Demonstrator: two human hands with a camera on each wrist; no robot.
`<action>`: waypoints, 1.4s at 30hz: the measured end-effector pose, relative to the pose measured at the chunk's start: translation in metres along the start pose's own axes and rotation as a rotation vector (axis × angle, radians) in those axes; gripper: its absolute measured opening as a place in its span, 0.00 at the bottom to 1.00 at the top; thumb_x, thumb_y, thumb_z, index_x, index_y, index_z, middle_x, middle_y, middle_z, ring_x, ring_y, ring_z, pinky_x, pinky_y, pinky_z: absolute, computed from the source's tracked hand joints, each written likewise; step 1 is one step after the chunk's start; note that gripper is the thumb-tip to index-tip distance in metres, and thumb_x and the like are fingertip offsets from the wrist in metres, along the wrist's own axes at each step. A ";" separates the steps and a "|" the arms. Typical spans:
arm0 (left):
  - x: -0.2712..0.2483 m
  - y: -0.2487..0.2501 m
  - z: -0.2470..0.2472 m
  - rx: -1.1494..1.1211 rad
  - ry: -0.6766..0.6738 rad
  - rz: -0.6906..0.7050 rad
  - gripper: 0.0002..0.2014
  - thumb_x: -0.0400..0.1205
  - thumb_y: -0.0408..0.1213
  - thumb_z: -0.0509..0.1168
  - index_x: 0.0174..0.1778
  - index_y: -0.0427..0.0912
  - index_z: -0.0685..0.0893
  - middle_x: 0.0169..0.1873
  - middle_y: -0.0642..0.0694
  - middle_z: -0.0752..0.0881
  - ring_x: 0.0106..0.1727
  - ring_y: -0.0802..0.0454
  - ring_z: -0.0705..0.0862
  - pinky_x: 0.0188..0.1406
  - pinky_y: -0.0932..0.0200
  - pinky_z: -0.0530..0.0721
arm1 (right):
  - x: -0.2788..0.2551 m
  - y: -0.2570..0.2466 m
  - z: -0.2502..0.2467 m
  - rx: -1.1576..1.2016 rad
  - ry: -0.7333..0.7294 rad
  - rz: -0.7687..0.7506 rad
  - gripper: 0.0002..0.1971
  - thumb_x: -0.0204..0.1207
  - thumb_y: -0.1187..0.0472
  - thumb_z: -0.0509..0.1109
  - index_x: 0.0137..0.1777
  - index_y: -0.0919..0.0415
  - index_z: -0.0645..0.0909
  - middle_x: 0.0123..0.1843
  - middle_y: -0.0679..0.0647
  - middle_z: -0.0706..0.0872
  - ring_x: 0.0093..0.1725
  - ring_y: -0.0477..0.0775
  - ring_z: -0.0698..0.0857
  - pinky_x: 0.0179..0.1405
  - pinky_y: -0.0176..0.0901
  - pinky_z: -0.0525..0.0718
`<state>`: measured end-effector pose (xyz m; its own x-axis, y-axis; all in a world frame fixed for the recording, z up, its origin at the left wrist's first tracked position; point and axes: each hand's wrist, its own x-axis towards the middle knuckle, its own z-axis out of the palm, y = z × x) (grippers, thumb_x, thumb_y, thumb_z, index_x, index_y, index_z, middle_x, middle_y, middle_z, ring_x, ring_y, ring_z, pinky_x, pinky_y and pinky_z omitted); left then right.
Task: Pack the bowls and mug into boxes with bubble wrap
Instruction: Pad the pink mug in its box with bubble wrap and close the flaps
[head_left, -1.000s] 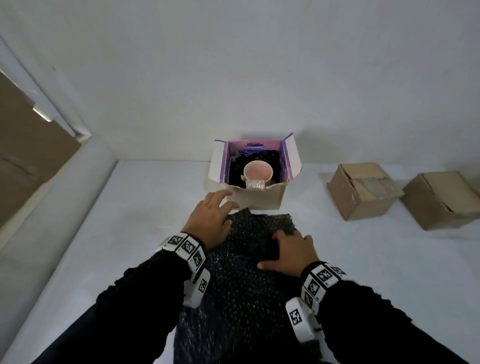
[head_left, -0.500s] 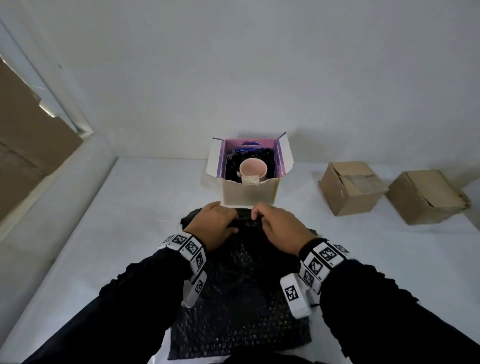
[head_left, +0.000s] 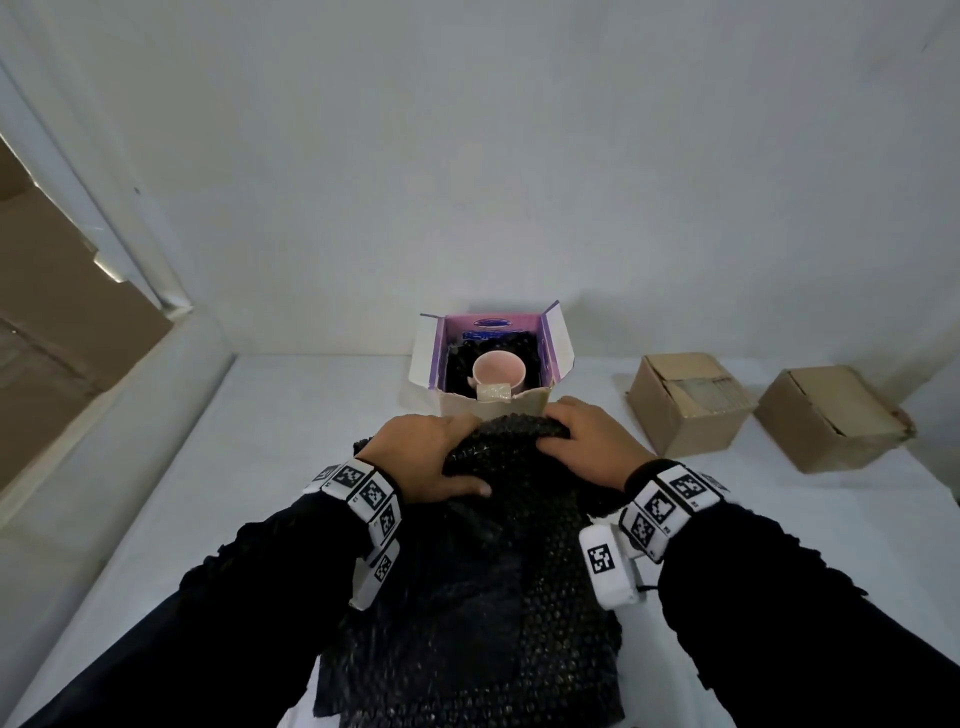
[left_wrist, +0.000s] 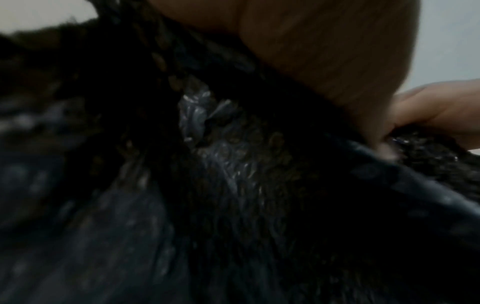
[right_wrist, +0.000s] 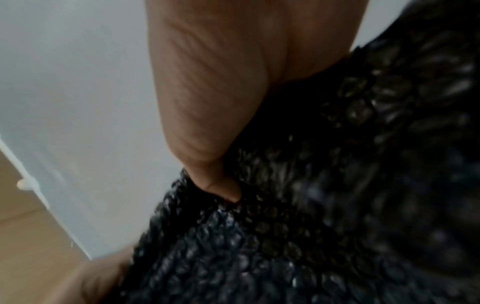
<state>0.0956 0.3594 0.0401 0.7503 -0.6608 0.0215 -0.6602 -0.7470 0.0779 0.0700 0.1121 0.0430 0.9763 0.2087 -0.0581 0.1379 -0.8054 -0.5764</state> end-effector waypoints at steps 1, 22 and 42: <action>0.002 -0.002 0.000 0.023 -0.013 0.006 0.27 0.77 0.67 0.58 0.63 0.52 0.77 0.54 0.52 0.84 0.53 0.48 0.84 0.44 0.53 0.80 | 0.001 -0.001 -0.004 0.065 -0.019 0.004 0.06 0.78 0.62 0.66 0.53 0.55 0.79 0.51 0.54 0.84 0.52 0.56 0.82 0.53 0.48 0.78; 0.010 -0.029 0.019 -0.346 0.021 -0.518 0.08 0.83 0.45 0.61 0.53 0.47 0.80 0.43 0.41 0.87 0.47 0.39 0.85 0.42 0.52 0.80 | 0.026 0.009 -0.030 0.523 0.215 0.079 0.08 0.76 0.63 0.73 0.52 0.55 0.79 0.46 0.55 0.87 0.49 0.57 0.86 0.54 0.52 0.82; 0.025 0.004 -0.032 -1.893 0.432 -0.406 0.16 0.77 0.22 0.65 0.35 0.48 0.71 0.34 0.45 0.81 0.37 0.48 0.82 0.38 0.56 0.83 | 0.027 -0.023 0.024 0.684 -0.014 -0.057 0.62 0.51 0.48 0.91 0.78 0.27 0.51 0.76 0.40 0.73 0.75 0.45 0.74 0.75 0.53 0.73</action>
<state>0.1129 0.3425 0.0727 0.9698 -0.2254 -0.0926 0.1763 0.3866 0.9052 0.0892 0.1491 0.0352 0.9678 0.2511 -0.0200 0.0482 -0.2625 -0.9637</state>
